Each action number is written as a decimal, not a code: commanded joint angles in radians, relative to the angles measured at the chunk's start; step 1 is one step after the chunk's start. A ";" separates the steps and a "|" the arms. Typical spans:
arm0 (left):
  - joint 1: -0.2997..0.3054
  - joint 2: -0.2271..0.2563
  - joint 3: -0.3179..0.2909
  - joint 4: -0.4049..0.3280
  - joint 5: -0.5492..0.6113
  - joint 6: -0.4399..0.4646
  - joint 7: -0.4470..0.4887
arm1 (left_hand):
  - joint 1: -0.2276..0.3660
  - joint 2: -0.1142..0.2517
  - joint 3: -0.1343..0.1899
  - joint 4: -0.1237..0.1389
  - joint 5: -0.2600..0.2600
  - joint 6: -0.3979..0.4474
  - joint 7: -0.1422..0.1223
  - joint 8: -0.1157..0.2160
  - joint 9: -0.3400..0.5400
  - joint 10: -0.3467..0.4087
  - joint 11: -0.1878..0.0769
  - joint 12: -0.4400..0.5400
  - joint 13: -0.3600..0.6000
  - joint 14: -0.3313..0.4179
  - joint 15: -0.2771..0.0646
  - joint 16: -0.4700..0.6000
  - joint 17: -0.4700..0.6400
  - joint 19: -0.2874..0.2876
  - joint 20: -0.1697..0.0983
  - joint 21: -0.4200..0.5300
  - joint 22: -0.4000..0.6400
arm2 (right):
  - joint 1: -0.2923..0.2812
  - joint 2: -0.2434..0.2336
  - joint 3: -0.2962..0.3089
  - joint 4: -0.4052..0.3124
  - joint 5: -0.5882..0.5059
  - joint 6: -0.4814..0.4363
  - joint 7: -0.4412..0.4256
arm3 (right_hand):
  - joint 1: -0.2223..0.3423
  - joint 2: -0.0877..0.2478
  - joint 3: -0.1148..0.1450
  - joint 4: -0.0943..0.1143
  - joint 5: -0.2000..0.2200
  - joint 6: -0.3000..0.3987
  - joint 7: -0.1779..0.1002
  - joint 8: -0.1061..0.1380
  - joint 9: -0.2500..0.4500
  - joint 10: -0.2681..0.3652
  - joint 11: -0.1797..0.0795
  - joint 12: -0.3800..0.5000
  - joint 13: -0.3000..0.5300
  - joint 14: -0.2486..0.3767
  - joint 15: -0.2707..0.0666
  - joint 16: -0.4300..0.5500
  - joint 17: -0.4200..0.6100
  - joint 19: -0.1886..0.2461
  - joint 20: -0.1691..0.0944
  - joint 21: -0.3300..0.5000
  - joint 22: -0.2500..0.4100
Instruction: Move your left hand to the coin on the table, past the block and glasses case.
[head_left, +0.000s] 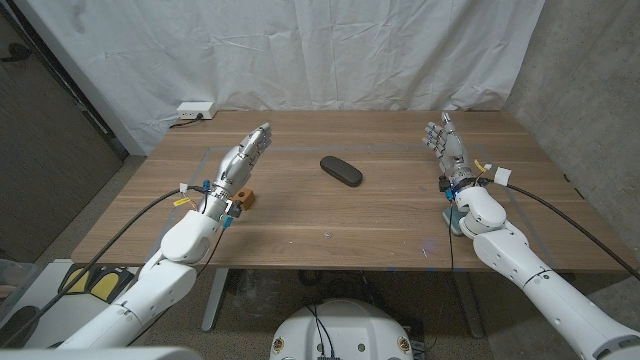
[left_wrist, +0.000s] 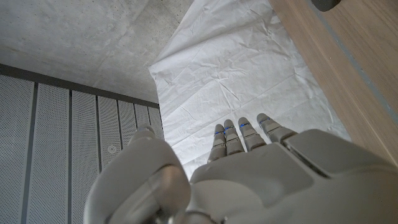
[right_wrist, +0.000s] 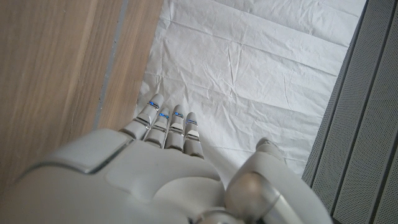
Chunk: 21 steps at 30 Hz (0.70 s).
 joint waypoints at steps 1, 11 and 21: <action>0.067 0.008 -0.025 -0.030 0.021 -0.027 0.022 | 0.012 0.001 -0.004 0.000 0.001 0.016 0.002 0.007 0.006 0.016 0.003 0.008 0.001 0.012 0.003 0.005 0.004 0.009 -0.051 0.006 0.003 | -0.001 0.007 0.002 0.002 -0.002 0.008 -0.005 | 0.005 0.008 -0.002 0.001 0.006 0.003 -0.004 0.001 0.004 0.006 0.004 0.000 0.006 0.006 0.006 0.001 0.005 0.004 0.007 -0.003 0.003; 0.139 0.010 -0.062 -0.056 0.052 -0.058 0.057 | 0.014 0.001 -0.007 -0.001 0.002 0.035 0.001 0.010 0.006 0.029 0.002 0.008 0.001 0.028 0.002 0.007 0.004 0.018 -0.049 0.007 0.003 | 0.006 0.012 -0.001 0.005 -0.008 0.007 -0.010 | 0.005 0.008 -0.003 0.000 0.006 0.003 -0.004 0.001 0.004 0.006 0.004 -0.001 0.006 0.006 0.006 0.001 0.005 0.005 0.007 -0.007 0.003; 0.152 0.003 -0.070 -0.044 0.081 -0.101 0.044 | 0.016 0.000 -0.010 -0.003 0.002 0.047 -0.001 0.009 0.006 0.041 -0.001 0.008 0.001 0.044 -0.001 0.008 0.004 0.033 -0.052 0.009 0.003 | 0.004 0.012 -0.001 -0.001 -0.012 0.007 -0.015 | 0.005 0.009 -0.004 0.000 0.006 0.003 -0.005 0.001 0.004 0.007 0.004 -0.001 0.006 0.006 0.006 0.000 0.005 0.007 0.007 -0.010 0.003</action>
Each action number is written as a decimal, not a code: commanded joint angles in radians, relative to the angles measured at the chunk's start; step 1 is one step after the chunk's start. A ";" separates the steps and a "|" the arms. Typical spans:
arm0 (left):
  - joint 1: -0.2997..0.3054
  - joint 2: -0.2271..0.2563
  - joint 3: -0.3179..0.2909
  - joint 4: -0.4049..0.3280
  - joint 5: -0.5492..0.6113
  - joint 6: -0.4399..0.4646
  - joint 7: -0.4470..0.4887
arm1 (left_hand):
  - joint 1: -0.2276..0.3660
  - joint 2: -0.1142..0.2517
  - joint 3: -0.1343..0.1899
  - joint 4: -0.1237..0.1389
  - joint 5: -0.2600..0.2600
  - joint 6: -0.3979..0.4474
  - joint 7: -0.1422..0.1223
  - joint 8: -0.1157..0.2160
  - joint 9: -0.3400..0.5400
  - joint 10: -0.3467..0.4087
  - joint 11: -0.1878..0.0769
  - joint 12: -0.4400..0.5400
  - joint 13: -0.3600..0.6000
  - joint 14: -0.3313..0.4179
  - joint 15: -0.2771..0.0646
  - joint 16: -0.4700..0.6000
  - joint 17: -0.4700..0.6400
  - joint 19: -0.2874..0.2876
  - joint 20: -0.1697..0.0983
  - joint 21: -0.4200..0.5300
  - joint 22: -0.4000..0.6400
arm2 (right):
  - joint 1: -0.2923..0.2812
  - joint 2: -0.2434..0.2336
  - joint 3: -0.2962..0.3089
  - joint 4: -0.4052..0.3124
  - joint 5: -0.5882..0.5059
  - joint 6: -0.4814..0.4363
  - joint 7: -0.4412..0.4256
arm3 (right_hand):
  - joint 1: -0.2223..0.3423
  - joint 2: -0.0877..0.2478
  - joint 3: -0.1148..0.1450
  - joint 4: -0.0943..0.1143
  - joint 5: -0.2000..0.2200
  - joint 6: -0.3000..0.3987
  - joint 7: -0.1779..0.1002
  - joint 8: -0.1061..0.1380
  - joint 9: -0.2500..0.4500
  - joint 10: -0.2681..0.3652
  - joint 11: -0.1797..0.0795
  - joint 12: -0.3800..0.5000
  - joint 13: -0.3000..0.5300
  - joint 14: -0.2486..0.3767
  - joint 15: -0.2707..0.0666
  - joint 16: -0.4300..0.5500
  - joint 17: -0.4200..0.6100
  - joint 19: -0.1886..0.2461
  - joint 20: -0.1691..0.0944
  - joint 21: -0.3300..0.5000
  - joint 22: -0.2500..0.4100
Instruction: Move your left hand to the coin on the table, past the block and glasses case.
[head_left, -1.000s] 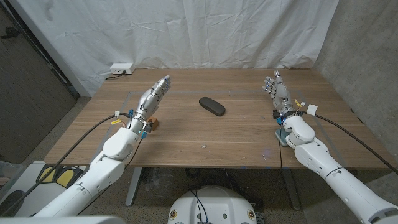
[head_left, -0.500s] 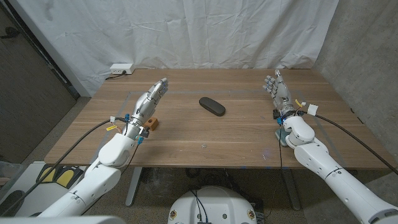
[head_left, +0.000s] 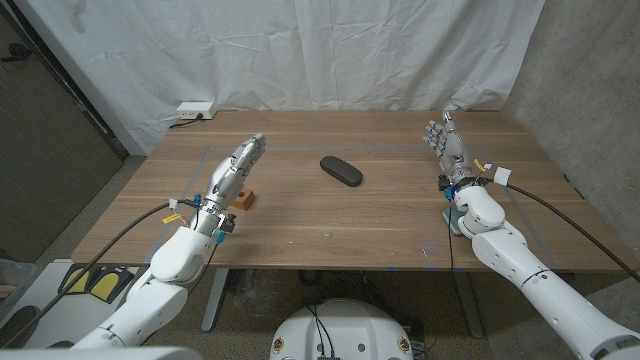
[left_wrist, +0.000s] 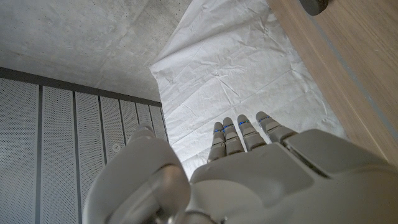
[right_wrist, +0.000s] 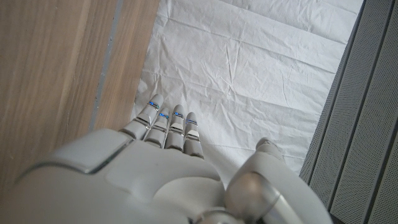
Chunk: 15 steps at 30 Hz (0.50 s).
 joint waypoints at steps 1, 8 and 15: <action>0.032 -0.005 -0.016 0.003 0.036 -0.050 -0.004 | 0.011 -0.002 -0.007 0.001 0.002 0.012 0.002 0.006 0.006 0.012 -0.007 0.008 0.001 0.014 0.001 0.009 0.004 0.011 -0.049 0.006 0.003 | 0.000 0.001 -0.002 -0.005 -0.005 -0.001 -0.006 | 0.005 0.009 -0.005 0.000 0.006 0.003 -0.005 0.001 0.004 0.007 0.004 -0.001 0.006 0.006 0.006 0.000 0.005 0.007 0.007 -0.003 0.003; 0.023 -0.005 -0.012 -0.001 0.068 -0.059 -0.010 | 0.014 -0.004 -0.011 -0.001 0.004 0.031 0.000 0.009 0.006 0.029 -0.009 0.009 0.002 0.025 0.001 0.008 0.004 0.024 -0.049 0.007 0.003 | -0.001 0.003 -0.002 -0.009 -0.009 -0.001 -0.011 | 0.005 0.009 -0.005 0.000 0.006 0.003 -0.005 0.001 0.004 0.006 0.003 -0.001 0.006 0.006 0.006 0.000 0.005 0.008 0.008 -0.006 0.003; 0.024 -0.006 -0.012 -0.022 0.121 -0.060 0.003 | 0.016 -0.006 -0.014 -0.002 0.005 0.044 -0.001 0.009 0.006 0.045 -0.011 0.011 0.002 0.038 -0.005 0.008 0.004 0.037 -0.050 0.009 0.004 | -0.003 0.003 -0.001 -0.013 -0.008 0.000 -0.013 | 0.005 0.010 -0.006 -0.001 0.006 0.003 -0.005 0.001 0.004 0.006 0.004 -0.002 0.006 0.007 0.006 0.000 0.005 0.009 0.008 -0.009 0.003</action>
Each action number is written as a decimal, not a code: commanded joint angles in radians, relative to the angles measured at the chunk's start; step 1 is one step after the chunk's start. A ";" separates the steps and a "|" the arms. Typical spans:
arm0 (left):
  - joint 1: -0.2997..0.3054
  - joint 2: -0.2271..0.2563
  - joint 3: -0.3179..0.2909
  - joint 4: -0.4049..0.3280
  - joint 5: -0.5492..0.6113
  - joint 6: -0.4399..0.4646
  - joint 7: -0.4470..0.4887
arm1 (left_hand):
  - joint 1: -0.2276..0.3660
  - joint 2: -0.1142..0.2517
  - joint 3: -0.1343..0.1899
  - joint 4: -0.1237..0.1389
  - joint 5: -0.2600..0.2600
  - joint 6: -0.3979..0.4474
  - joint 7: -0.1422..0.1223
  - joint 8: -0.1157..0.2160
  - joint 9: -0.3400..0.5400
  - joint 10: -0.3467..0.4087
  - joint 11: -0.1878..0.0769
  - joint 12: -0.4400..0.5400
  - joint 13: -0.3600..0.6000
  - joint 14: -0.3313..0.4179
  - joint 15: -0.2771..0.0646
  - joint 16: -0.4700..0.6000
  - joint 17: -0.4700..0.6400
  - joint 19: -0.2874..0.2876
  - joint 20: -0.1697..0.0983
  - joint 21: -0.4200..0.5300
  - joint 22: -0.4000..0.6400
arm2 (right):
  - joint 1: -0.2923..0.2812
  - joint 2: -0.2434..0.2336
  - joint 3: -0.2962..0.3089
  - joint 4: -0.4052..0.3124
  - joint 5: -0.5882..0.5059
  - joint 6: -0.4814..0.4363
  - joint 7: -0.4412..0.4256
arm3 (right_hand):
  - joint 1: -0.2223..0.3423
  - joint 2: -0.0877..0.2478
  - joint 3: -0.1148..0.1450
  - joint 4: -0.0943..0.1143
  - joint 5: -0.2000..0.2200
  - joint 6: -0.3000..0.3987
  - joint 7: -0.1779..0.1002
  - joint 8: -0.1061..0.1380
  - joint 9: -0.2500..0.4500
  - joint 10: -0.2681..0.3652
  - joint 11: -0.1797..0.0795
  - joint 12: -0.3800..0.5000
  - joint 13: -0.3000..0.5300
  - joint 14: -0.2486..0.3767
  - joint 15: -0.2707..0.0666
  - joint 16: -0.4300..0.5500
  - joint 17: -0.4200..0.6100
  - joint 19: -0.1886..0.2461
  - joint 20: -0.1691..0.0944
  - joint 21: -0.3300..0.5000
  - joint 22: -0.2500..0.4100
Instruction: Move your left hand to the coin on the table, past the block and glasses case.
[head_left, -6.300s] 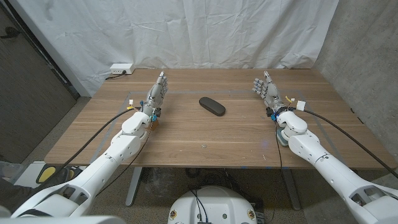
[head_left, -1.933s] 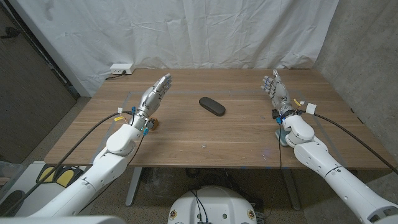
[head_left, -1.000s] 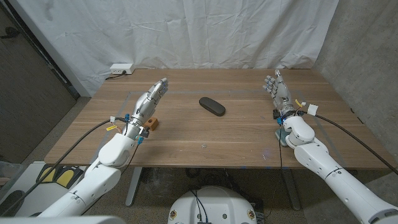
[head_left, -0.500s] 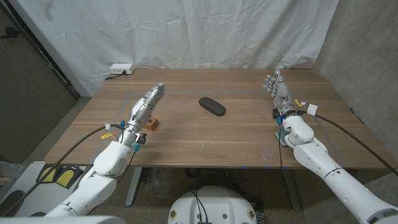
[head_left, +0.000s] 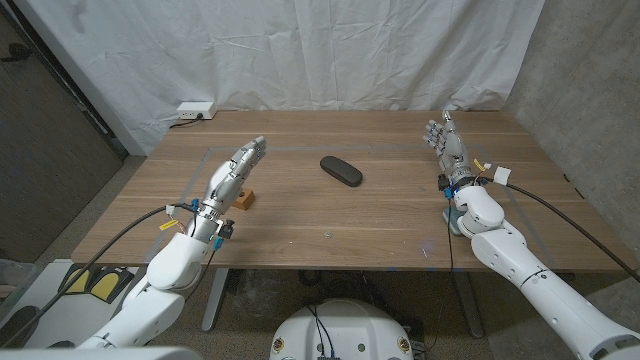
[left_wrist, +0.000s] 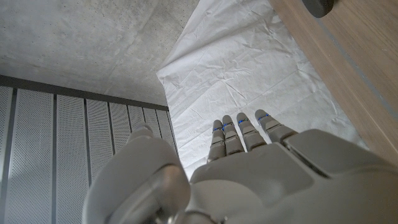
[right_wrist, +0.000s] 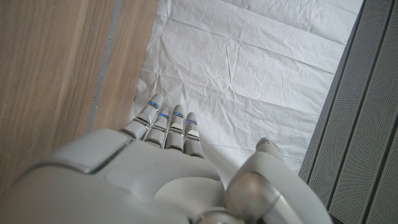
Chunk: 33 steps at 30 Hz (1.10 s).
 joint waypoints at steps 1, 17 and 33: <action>0.004 -0.001 -0.002 -0.029 0.078 -0.010 0.009 | 0.013 -0.002 -0.011 0.001 0.005 0.015 -0.002 0.005 0.006 0.019 -0.003 0.011 0.002 0.016 -0.004 0.008 0.004 0.012 -0.049 0.005 0.004 | -0.005 0.002 0.002 -0.010 -0.002 0.001 -0.005 | 0.005 0.010 -0.006 -0.001 0.006 0.003 -0.005 0.001 0.004 0.006 0.003 -0.002 0.006 0.007 0.006 0.000 0.005 0.003 0.003 -0.002 0.003; 0.024 -0.024 -0.001 -0.093 0.245 0.007 0.078 | 0.020 -0.005 -0.017 -0.003 0.010 0.043 -0.014 0.007 0.006 0.044 -0.010 0.011 0.002 0.044 -0.013 0.010 0.004 0.035 -0.049 0.007 0.004 | -0.022 -0.007 0.014 -0.019 0.009 0.013 0.007 | 0.005 0.011 -0.008 -0.001 0.006 0.004 -0.006 0.001 0.004 0.008 0.003 -0.002 0.006 0.008 0.006 0.001 0.005 0.006 0.003 -0.007 0.003; 0.117 -0.029 -0.042 -0.258 0.495 0.173 0.199 | 0.030 -0.012 -0.025 -0.009 0.018 0.081 -0.012 0.011 0.006 0.077 -0.013 0.012 0.002 0.071 -0.017 0.009 0.004 0.064 -0.049 0.011 0.004 | -0.016 -0.010 0.009 -0.015 0.010 0.013 0.024 | 0.005 0.012 -0.010 -0.002 0.006 0.005 -0.007 0.002 0.004 0.009 0.004 -0.002 0.006 0.008 0.006 0.000 0.005 0.007 0.004 -0.014 0.004</action>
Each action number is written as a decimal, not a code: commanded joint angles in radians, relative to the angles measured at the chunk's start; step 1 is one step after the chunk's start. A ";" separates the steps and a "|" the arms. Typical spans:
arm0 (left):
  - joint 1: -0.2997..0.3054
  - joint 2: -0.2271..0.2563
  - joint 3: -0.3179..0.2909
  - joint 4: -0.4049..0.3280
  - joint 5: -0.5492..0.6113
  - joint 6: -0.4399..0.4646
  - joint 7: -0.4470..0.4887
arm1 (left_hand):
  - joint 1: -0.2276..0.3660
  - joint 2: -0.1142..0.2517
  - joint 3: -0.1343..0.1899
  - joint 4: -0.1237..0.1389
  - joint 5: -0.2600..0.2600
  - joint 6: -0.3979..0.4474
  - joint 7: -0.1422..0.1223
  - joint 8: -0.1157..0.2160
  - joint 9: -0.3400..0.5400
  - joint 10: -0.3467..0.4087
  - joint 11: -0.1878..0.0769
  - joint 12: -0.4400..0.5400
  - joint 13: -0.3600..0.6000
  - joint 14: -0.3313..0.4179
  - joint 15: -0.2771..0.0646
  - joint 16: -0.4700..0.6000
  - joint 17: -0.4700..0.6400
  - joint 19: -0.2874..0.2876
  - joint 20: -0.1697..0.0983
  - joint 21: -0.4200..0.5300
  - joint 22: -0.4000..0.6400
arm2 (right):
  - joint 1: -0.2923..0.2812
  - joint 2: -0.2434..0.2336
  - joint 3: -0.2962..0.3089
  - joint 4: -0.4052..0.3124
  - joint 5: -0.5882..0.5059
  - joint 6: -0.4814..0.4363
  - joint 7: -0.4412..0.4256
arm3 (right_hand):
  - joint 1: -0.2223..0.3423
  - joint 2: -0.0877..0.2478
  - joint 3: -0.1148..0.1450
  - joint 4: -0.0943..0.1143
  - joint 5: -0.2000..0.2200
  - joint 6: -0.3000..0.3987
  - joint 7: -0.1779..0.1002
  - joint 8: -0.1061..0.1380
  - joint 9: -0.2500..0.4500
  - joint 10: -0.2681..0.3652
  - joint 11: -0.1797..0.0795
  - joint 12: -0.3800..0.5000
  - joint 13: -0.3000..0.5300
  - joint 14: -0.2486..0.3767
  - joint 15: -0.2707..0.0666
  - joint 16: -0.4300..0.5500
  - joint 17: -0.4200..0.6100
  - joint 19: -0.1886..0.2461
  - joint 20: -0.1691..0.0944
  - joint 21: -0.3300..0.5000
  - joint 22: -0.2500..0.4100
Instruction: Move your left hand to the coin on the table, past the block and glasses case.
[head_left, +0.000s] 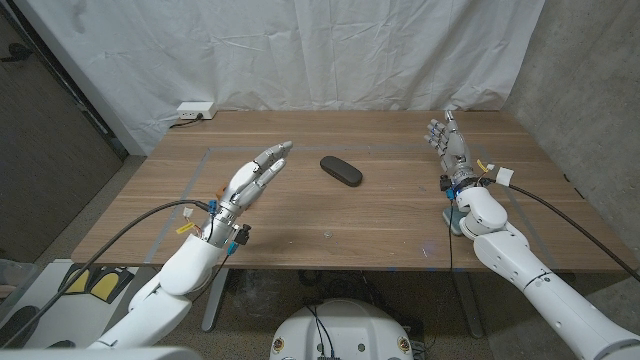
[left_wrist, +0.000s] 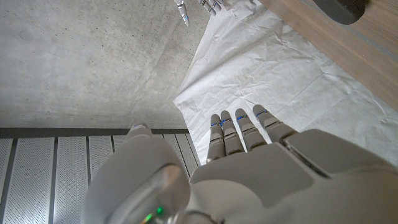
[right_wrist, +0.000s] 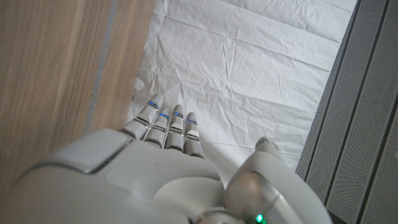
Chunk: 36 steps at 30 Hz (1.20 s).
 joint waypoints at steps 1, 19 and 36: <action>0.062 -0.003 -0.024 -0.114 0.171 0.116 0.083 | 0.013 -0.003 -0.006 0.002 0.007 0.018 0.001 0.007 0.001 0.018 -0.004 0.004 0.002 0.014 -0.005 0.010 0.004 0.014 -0.045 0.007 0.004 | 0.004 -0.002 -0.005 0.001 -0.001 0.002 0.012 | 0.000 0.007 -0.002 -0.002 0.006 0.000 -0.004 0.002 0.004 0.009 0.003 -0.002 0.006 0.006 0.004 0.000 0.005 0.007 0.004 -0.003 0.004; 0.114 -0.008 -0.028 -0.203 0.320 0.216 0.173 | 0.019 -0.006 -0.011 -0.001 0.013 0.038 -0.004 0.008 0.001 0.033 -0.007 0.002 0.003 0.030 -0.010 0.009 0.004 0.028 -0.043 0.007 0.004 | 0.008 0.000 -0.011 -0.003 -0.004 -0.004 0.012 | 0.000 0.008 -0.004 -0.003 0.006 0.001 -0.004 0.002 0.004 0.009 0.003 -0.003 0.006 0.008 0.005 0.000 0.005 0.010 0.004 -0.010 0.004; 0.141 0.007 -0.015 -0.300 0.471 0.365 0.238 | 0.035 -0.007 -0.012 -0.009 0.019 0.054 -0.011 0.007 0.001 0.046 -0.019 0.000 0.003 0.037 -0.015 0.005 0.004 0.031 -0.045 0.002 0.004 | 0.008 -0.001 -0.007 0.000 0.001 0.000 0.015 | 0.000 0.010 -0.005 -0.004 0.006 0.001 -0.005 0.002 0.004 0.009 0.003 -0.003 0.006 0.007 0.005 0.000 0.005 0.012 0.004 -0.017 0.004</action>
